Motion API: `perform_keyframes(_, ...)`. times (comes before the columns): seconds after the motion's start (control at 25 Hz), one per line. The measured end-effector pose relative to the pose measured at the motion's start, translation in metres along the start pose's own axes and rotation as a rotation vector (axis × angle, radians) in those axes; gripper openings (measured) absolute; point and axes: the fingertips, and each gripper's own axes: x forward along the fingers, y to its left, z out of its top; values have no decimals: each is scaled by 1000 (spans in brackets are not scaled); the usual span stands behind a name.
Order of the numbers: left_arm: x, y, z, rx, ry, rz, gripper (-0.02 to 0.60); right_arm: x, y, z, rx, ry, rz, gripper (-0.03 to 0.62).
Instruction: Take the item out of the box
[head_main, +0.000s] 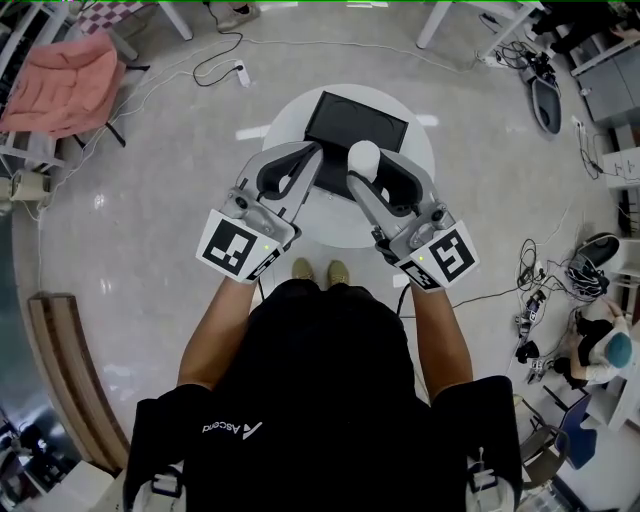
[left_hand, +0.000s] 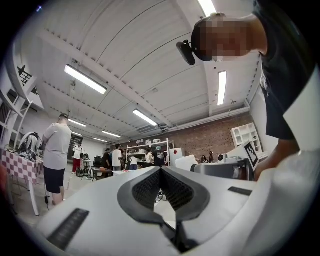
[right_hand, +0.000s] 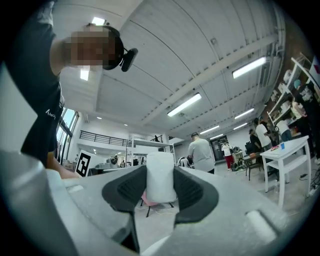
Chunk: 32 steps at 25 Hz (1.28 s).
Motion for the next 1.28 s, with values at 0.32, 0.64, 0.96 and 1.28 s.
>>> perform_keyframes(0.32,-10,-14,4,7,-6,-7,-2,-15,16,6,7,-48,4,168)
perform_keyframes(0.64,-12,-15,5,7,-9,-12,-2,-16,17,3,-12,-36,-7,167)
perform_keyframes(0.96,-13,-20,6,7,-9,-14,-2,-20,21,3,-19,-27,-5,167)
perform_keyframes(1.28,-15,-19,6,9,-7,-11,-2,-18,23,3,-21,-23,1,167)
